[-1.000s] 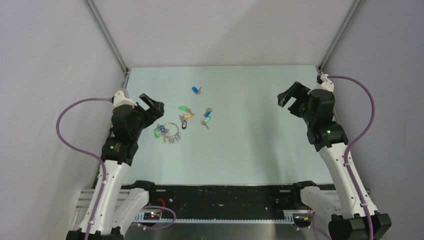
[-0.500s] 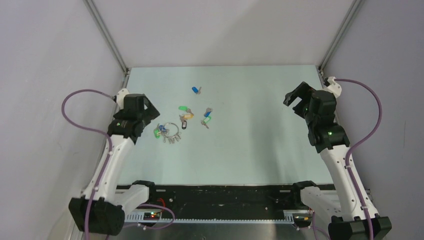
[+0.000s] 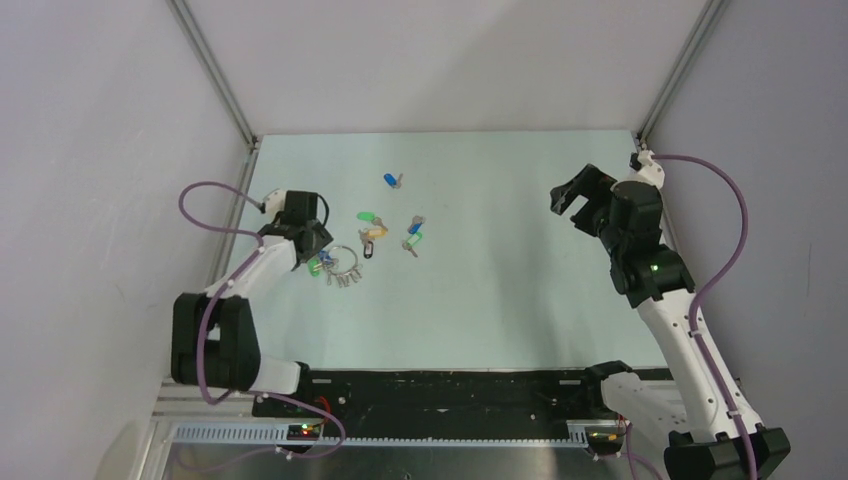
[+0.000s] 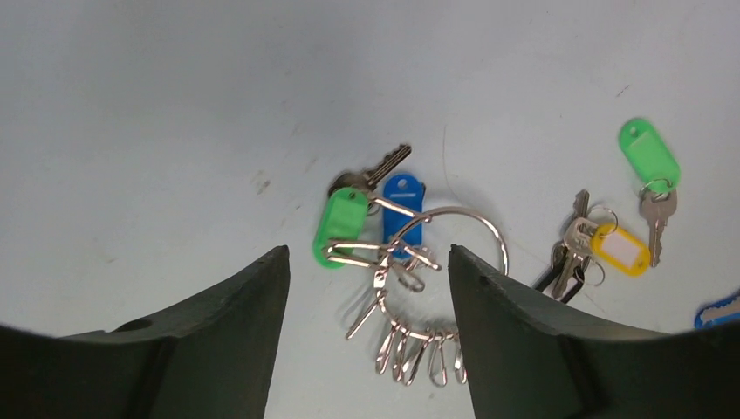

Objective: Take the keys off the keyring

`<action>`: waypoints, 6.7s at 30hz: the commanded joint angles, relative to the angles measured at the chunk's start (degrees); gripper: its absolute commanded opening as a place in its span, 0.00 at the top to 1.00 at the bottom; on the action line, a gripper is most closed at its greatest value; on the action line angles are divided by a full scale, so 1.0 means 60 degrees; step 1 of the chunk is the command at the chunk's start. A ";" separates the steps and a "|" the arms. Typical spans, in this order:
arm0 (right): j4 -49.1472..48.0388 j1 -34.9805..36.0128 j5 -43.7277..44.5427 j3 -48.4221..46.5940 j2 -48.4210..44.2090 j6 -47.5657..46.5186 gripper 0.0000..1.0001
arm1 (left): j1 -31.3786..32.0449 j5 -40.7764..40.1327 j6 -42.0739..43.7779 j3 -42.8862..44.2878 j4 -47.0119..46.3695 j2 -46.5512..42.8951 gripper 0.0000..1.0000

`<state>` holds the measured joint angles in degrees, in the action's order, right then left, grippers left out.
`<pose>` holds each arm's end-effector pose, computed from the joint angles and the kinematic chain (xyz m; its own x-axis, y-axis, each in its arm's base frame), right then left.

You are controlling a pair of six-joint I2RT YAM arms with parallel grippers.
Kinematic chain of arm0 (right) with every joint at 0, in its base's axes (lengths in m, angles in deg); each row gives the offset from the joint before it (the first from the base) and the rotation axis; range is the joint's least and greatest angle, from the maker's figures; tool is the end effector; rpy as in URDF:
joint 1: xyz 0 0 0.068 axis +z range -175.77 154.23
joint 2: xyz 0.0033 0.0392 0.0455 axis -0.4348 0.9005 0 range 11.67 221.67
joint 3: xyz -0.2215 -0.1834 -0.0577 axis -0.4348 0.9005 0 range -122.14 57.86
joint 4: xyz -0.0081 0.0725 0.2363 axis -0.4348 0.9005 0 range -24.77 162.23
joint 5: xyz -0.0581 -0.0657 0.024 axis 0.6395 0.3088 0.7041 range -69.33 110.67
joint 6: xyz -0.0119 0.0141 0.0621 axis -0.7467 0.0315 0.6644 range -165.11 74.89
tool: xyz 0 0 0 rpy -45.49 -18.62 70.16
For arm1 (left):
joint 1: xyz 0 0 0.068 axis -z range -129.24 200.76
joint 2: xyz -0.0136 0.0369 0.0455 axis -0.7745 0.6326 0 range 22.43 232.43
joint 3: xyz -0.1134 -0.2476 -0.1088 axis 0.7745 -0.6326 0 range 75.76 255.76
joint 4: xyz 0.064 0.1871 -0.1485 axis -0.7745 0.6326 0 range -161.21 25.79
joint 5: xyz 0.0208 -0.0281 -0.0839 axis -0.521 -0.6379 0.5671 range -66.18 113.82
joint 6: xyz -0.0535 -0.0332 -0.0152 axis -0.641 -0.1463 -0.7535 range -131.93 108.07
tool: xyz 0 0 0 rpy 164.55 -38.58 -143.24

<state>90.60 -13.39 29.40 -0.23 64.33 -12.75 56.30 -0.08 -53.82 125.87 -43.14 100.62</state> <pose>0.1841 0.0325 0.3794 -0.3203 0.4713 -0.8217 0.1169 0.8805 0.4595 0.2604 -0.0047 0.2375 -0.5244 -0.5624 -0.6393 -0.6535 0.7472 -0.1213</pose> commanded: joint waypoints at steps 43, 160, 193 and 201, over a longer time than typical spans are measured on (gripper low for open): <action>-0.0788 0.0493 -0.2779 -0.0141 -0.0382 -0.1045 0.03 | 0.0103 0.1364 0.1589 0.2739 0.1471 -0.1509 1.00; -0.7311 0.4161 -0.2767 -0.0548 0.1513 -0.3975 1.00 | 0.4949 0.5980 0.4970 -0.3759 -1.1054 -0.4878 0.12; -0.7279 0.4279 -0.2514 -0.0544 0.0938 -0.3602 1.00 | 0.6222 0.6442 0.6923 -0.1603 -1.3591 -0.0744 0.44; -0.7146 0.4264 -0.2350 -0.0547 0.0863 -0.3580 1.00 | 0.6213 0.6709 0.6882 -0.1382 -1.3651 -0.0339 0.67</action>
<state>49.97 12.01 13.86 -0.58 71.08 -35.00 93.30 38.74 -13.41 115.01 -121.73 97.67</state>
